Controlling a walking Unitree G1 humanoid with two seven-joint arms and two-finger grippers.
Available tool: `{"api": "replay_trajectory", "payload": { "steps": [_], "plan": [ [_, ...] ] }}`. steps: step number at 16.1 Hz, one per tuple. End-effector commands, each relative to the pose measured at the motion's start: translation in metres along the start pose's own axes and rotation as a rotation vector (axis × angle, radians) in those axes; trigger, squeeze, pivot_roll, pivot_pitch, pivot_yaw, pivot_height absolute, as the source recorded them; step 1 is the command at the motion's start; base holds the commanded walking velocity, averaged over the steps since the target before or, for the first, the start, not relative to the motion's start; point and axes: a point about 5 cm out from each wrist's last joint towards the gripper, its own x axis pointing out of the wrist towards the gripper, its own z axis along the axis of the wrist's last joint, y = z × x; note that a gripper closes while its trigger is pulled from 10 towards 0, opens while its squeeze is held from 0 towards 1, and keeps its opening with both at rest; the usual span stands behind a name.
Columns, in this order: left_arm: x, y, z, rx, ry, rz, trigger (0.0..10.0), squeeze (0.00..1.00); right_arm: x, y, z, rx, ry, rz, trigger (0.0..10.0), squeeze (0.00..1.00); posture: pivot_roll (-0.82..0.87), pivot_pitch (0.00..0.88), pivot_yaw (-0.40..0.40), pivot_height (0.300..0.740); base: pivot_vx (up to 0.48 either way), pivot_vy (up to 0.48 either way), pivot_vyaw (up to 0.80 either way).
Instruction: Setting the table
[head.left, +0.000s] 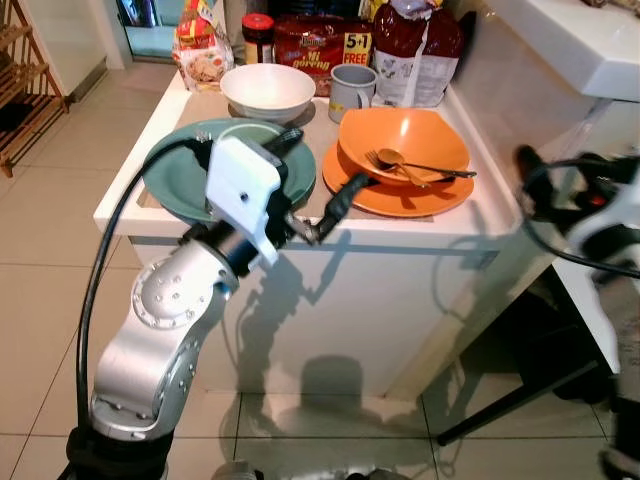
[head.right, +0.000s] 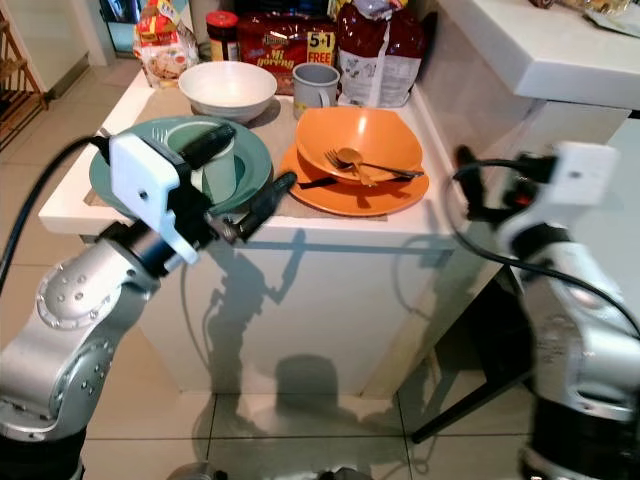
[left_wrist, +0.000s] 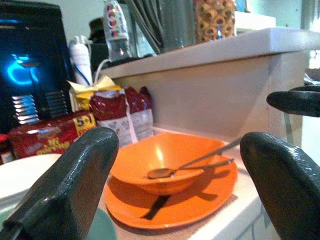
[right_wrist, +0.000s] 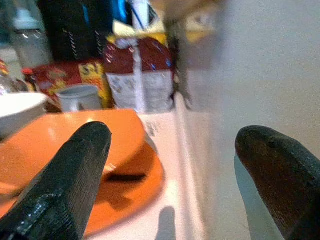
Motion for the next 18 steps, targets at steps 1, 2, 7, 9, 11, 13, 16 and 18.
{"api": "replay_trajectory", "payload": {
  "steps": [1,2,7,9,11,13,16,18],
  "plan": [
    [0.001,-0.007,0.004,-0.002,-0.016,-0.048,10.0,0.0,-0.003,-0.004,-0.004,0.043,0.032,0.037,10.0,0.96,0.12,0.046,-0.056,0.74,0.0,0.0,0.0],
    [0.001,-0.008,0.004,-0.004,-0.014,-0.055,10.0,0.0,-0.003,0.0,-0.008,0.087,0.051,0.09,10.0,0.18,0.13,0.043,-0.057,0.74,0.0,0.0,0.0],
    [-0.001,-0.009,0.004,-0.003,-0.009,-0.065,10.0,0.0,0.001,0.014,-0.023,0.126,0.098,0.203,10.0,0.0,0.14,0.041,-0.064,0.74,0.0,0.0,0.0],
    [-0.001,-0.01,0.004,-0.004,-0.008,-0.068,10.0,0.0,0.004,0.017,-0.027,0.124,0.105,0.22,10.0,0.0,0.13,0.046,-0.06,0.74,0.0,0.0,0.0],
    [-0.001,-0.01,0.003,-0.005,-0.006,-0.074,10.0,0.0,0.011,0.019,-0.035,0.107,0.117,0.222,10.0,0.0,0.14,0.047,-0.062,0.74,0.0,0.0,0.0],
    [-0.001,-0.01,0.003,-0.003,-0.005,-0.072,10.0,0.0,0.021,0.021,-0.037,0.097,0.103,0.222,10.0,0.0,0.14,0.052,-0.066,0.74,0.0,0.0,0.0],
    [-0.003,-0.01,0.003,-0.003,-0.003,-0.07,10.0,0.0,0.031,0.028,-0.033,0.095,0.069,0.258,10.0,0.0,0.14,0.054,-0.069,0.74,0.0,0.0,0.0],
    [-0.003,-0.01,0.003,-0.003,-0.002,-0.072,10.0,0.0,0.033,0.03,-0.032,0.092,0.058,0.288,10.0,0.0,0.15,0.058,-0.069,0.74,0.0,0.0,0.0]
  ]
}}
